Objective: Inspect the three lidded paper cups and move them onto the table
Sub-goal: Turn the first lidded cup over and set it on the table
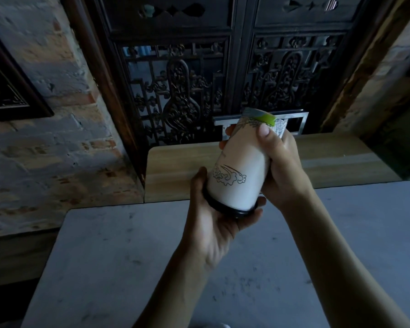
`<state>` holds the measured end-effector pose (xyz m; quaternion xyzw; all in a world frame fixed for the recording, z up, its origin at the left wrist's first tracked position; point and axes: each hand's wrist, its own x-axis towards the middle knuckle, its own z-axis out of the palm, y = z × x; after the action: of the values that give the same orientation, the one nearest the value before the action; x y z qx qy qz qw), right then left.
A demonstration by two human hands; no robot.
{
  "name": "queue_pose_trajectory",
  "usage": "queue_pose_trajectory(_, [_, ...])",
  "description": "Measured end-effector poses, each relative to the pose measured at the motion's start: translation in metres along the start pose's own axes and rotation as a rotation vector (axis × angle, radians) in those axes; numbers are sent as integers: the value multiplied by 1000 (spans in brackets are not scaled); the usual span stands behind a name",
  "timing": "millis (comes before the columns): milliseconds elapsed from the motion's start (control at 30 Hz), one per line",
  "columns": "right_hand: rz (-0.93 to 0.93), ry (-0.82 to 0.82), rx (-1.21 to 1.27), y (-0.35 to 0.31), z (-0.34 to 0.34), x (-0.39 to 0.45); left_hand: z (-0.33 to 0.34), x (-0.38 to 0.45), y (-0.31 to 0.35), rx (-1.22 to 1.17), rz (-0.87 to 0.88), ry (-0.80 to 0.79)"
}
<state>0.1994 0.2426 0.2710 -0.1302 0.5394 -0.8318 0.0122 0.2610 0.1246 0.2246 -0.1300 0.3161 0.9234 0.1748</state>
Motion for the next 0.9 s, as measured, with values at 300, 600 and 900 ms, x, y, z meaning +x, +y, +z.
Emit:
queue_pose_trajectory(300, [-140,202,-167,13,8,-9,2,1,-10,170,419,163])
queue_pose_trajectory(600, [-39,-53,-75,1,-3,-6,-6,-5,8,82,-18,-38])
queue_pose_trajectory(900, [-45,84,-45,10,5,-5,-5,1,-3,178,240,41])
